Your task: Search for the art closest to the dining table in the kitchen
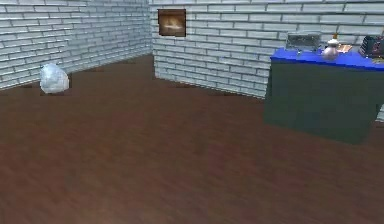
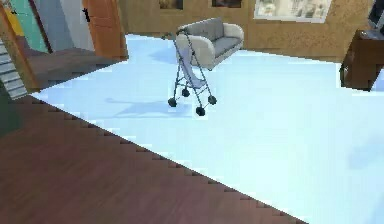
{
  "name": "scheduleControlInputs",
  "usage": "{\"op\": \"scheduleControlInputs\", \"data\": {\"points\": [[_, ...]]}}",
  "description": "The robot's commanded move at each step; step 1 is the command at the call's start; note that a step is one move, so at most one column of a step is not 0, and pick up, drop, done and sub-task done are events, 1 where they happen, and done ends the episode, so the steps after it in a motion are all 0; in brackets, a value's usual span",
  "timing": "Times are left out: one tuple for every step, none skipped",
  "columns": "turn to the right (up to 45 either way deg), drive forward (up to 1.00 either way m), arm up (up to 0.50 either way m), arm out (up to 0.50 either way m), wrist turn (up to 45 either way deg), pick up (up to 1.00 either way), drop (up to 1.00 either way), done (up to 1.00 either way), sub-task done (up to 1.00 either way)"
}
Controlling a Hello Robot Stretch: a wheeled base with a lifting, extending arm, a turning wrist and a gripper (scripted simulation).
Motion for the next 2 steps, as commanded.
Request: {"op": "scheduleControlInputs", "data": {"points": [[0.0,1.00,0.00,0.00,0.0,0.00,0.00,0.00,0.00],[0.0,1.00,0.00,0.00,0.0,0.00,0.00,0.00,0.00]]}}
